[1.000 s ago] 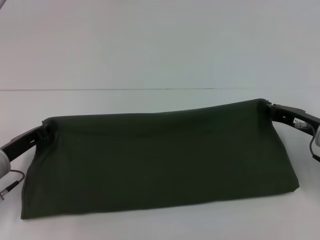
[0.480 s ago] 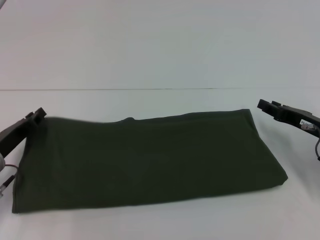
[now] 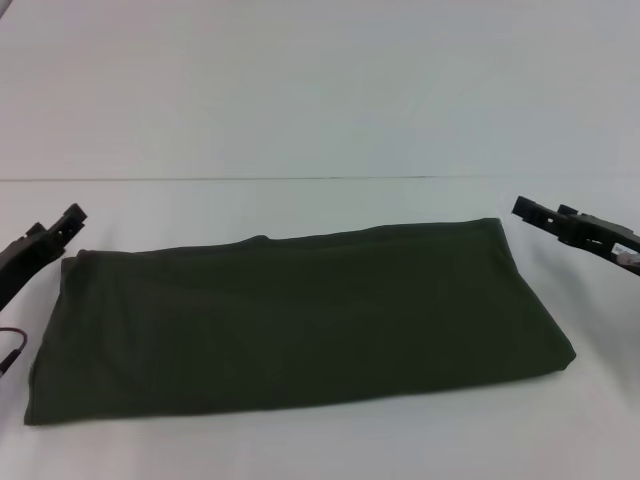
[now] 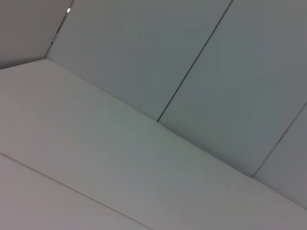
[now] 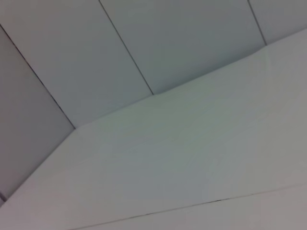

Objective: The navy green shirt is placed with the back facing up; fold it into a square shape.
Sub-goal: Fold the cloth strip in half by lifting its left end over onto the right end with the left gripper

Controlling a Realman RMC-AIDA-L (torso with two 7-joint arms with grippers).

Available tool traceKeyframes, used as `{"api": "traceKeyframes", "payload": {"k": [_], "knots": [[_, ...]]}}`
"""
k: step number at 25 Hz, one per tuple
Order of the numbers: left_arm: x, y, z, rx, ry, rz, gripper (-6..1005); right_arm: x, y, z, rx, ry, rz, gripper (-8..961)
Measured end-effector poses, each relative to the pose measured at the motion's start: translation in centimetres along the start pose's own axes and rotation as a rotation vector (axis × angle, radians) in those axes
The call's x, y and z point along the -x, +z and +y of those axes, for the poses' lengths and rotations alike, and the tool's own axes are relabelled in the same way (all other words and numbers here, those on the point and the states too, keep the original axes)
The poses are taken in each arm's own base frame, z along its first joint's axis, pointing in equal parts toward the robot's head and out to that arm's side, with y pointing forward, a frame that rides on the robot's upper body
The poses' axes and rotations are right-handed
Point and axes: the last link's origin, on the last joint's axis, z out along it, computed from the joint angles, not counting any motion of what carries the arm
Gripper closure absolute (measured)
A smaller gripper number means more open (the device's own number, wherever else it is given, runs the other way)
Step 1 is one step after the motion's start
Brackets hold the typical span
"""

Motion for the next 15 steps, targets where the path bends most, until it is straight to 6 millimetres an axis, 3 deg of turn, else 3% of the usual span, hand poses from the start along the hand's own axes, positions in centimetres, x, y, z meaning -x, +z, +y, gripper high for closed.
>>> {"api": "traceKeyframes", "payload": {"k": [3, 6, 15], "knots": [[-0.2, -0.3, 0.0, 0.031, -0.042, -0.055, 375, 0.0, -1.5, -0.4, 0.043, 0.032, -0.011, 41], [-0.6, -0.9, 0.5, 0.106, -0.044, -0.143, 312, 0.0, -3.4, -0.8, 0.1, 0.06, 0.005, 37], [-3.7, -5.3, 1.0, 0.307, 0.0, -0.455, 314, -1.5, -8.3, -0.4, 0.27, -0.019, 0.162, 34]]}}
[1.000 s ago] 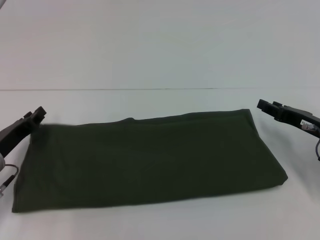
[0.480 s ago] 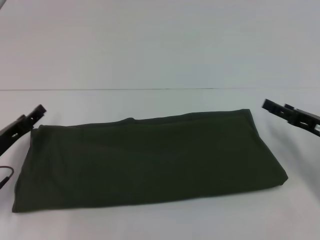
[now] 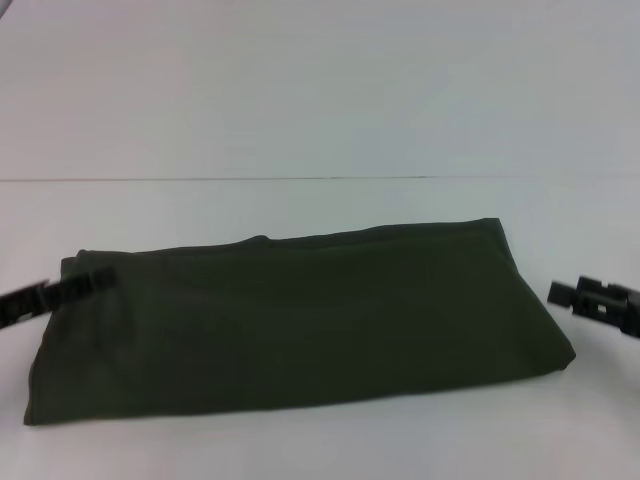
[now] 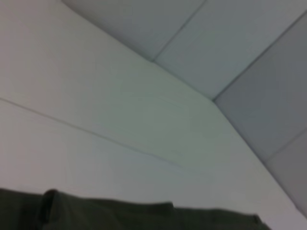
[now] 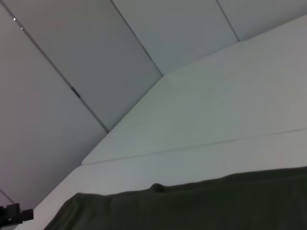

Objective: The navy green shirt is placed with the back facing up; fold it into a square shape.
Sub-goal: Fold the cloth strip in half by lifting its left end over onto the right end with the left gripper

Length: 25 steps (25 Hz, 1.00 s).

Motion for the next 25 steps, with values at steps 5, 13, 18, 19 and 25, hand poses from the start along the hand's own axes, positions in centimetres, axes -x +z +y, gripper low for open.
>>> {"api": "traceKeyframes", "payload": {"k": [5, 13, 18, 19, 25], "knots": [[0.3, -1.9, 0.2, -0.008, 0.102, -0.169, 311, -1.1, -1.1, 0.4, 0.023, -0.015, 0.035, 37], [0.7, -2.5, -0.8, -0.088, 0.149, -0.254, 312, -1.8, -1.3, 0.4, 0.017, -0.011, 0.053, 38], [1.0, -2.7, -1.1, -0.106, 0.142, -0.287, 312, -1.8, -1.3, 0.3, 0.017, -0.012, 0.058, 38], [1.1, -2.8, -1.2, -0.111, 0.134, -0.293, 312, -1.8, -1.4, 0.3, 0.017, -0.013, 0.058, 38], [1.1, -3.1, -1.5, -0.136, 0.061, -0.321, 313, -1.6, -1.2, 0.3, 0.02, -0.017, 0.059, 37]]}}
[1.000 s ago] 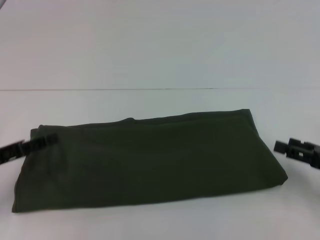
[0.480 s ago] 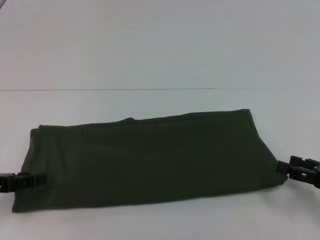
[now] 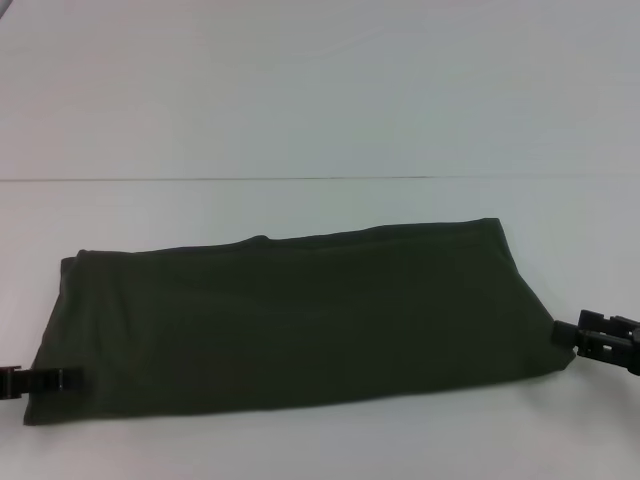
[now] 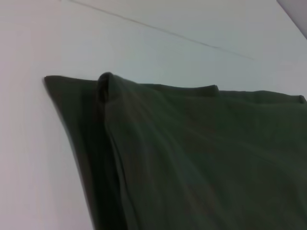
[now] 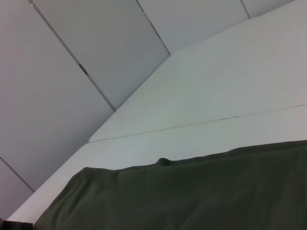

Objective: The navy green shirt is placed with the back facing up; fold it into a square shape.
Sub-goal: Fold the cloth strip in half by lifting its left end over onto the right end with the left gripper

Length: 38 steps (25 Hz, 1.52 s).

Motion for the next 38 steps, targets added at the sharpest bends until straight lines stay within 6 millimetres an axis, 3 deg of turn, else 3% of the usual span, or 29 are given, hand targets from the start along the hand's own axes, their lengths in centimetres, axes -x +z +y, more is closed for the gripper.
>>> {"api": "traceKeyframes", "payload": {"k": [12, 38], "knots": [[0.0, -1.6, -1.7, -0.093, -0.084, 0.009, 314, 0.1, 0.3, 0.1, 0.008, -0.001, 0.009, 37], [0.2, 0.1, -1.5, -0.087, -0.017, -0.036, 316, 0.0, 0.4, 0.2, 0.011, -0.003, 0.008, 36]]}}
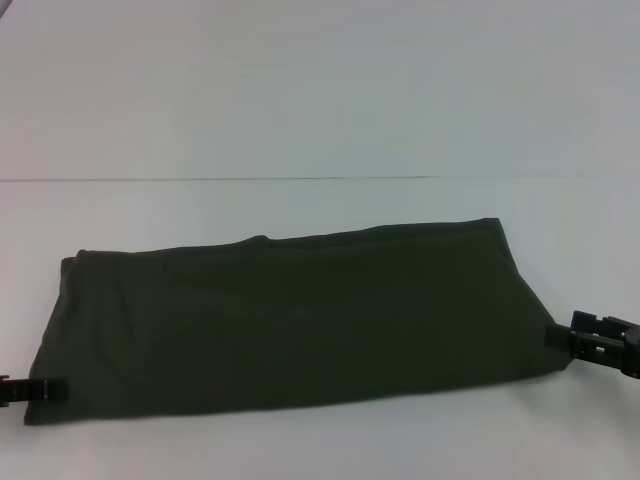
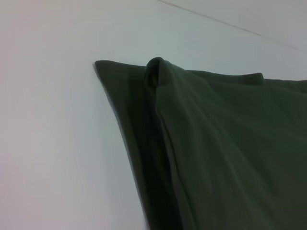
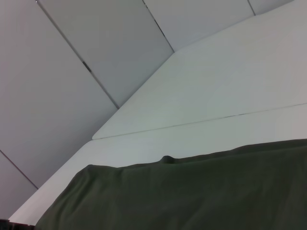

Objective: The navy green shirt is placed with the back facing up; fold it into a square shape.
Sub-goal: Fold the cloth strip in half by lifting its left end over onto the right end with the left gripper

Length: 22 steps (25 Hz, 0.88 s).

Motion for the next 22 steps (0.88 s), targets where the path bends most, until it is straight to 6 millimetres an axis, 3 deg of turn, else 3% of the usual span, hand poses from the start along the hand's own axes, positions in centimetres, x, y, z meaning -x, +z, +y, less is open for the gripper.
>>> {"api": "traceKeyframes", "payload": {"k": [18, 22], "knots": [[-0.09, 0.48, 0.81, 0.051, 0.019, -0.023, 318, 0.04, 0.07, 0.03, 0.002, -0.001, 0.001, 38], [-0.09, 0.31, 0.65, 0.038, 0.04, -0.018, 368, 0.0, 0.04, 0.04, 0.003, 0.0, 0.001, 38]]}}
